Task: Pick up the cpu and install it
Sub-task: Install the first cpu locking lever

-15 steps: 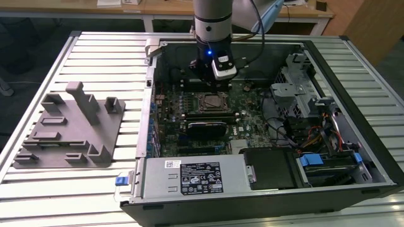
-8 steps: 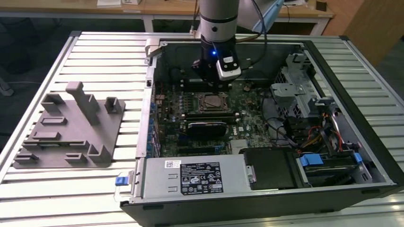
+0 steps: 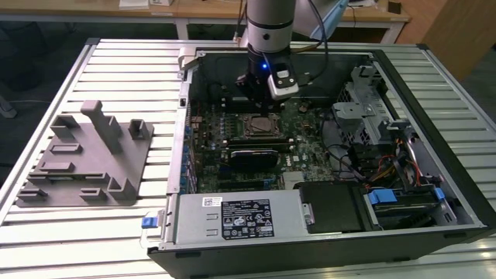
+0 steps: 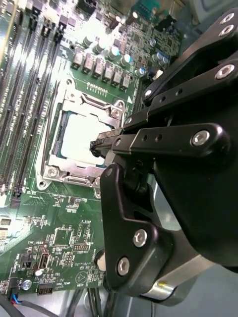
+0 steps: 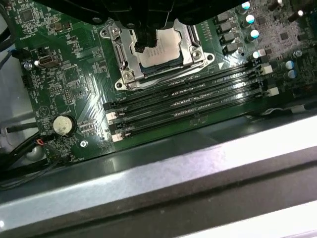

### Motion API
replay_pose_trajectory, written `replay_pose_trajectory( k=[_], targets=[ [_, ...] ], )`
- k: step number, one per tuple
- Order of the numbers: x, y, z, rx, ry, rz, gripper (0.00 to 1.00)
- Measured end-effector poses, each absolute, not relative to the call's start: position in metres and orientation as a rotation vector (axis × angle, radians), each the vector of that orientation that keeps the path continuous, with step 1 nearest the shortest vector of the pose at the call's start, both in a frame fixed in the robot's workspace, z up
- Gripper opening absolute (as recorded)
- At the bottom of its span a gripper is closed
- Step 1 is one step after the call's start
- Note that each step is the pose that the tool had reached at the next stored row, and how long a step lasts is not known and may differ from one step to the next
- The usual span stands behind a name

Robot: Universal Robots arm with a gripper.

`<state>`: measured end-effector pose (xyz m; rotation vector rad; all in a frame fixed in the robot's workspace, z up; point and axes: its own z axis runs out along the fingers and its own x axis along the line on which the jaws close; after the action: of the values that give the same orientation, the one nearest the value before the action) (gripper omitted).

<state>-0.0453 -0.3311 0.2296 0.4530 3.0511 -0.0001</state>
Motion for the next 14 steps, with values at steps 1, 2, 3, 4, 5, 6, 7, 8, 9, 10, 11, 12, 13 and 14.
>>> replay_pose_trajectory(
  k=[1,2,3,4,5,6,7,8,9,10,11,12,13,14],
  targets=[
    [-0.0452,-0.3311,0.2294,0.444,3.055,-0.008,0.11],
    [-0.0451,-0.3311,0.2292,0.435,3.059,-0.017,0.11],
    [-0.045,-0.3311,0.2291,0.427,3.062,-0.025,0.11],
    [-0.0449,-0.3311,0.2289,0.418,3.067,-0.034,0.11],
    [-0.0448,-0.3311,0.2286,0.408,3.071,-0.042,0.11],
    [-0.0447,-0.3311,0.2283,0.398,3.076,-0.05,0.11],
    [-0.0447,-0.3311,0.228,0.386,3.08,-0.056,0.11],
    [-0.0447,-0.3311,0.2277,0.371,3.084,-0.06,0.11],
    [-0.0447,-0.3311,0.2275,0.355,3.088,-0.061,0.11],
    [-0.0447,-0.3311,0.2271,0.336,3.092,-0.062,0.11],
    [-0.0446,-0.3311,0.2269,0.32,3.096,-0.062,0.11],
    [-0.0446,-0.3311,0.2266,0.305,3.1,-0.063,0.11],
    [-0.0446,-0.3311,0.2264,0.29,3.103,-0.063,0.11],
    [-0.0445,-0.3311,0.2261,0.278,3.106,-0.064,0.11]
  ],
)
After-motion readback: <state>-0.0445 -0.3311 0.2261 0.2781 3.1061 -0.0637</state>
